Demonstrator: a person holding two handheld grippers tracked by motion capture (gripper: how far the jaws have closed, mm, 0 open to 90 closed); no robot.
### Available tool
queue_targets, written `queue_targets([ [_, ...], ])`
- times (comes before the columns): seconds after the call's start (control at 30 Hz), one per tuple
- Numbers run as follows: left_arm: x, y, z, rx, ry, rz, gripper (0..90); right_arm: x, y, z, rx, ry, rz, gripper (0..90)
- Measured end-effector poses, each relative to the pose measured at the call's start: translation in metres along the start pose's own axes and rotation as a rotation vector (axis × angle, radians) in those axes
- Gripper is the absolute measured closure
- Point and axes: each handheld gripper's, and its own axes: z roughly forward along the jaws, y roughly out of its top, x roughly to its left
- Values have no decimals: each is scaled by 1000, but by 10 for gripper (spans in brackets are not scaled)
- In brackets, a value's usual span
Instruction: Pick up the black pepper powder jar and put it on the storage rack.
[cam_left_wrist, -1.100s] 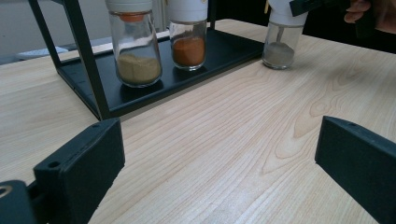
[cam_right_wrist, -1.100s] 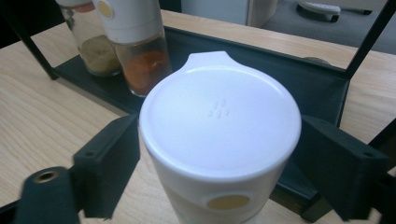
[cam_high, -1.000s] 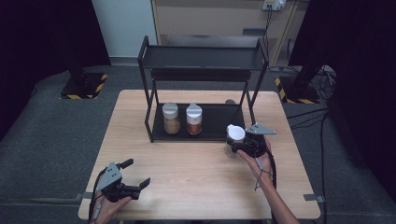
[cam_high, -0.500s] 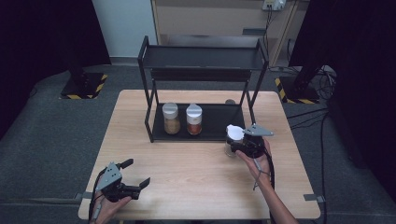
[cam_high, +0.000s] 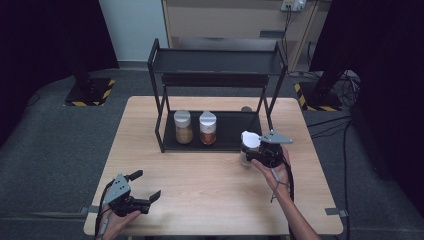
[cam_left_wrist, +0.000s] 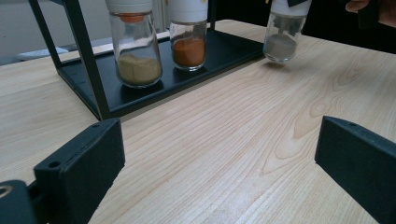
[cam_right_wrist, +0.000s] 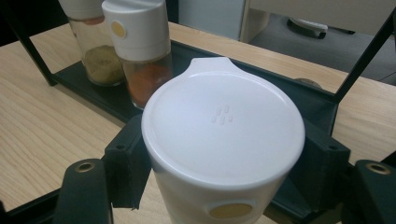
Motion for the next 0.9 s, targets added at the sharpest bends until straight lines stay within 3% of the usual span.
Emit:
queue_targets([
  [0.9, 0, 0, 0, -1, 0, -2, 5, 9, 42, 19, -16, -35, -3, 309],
])
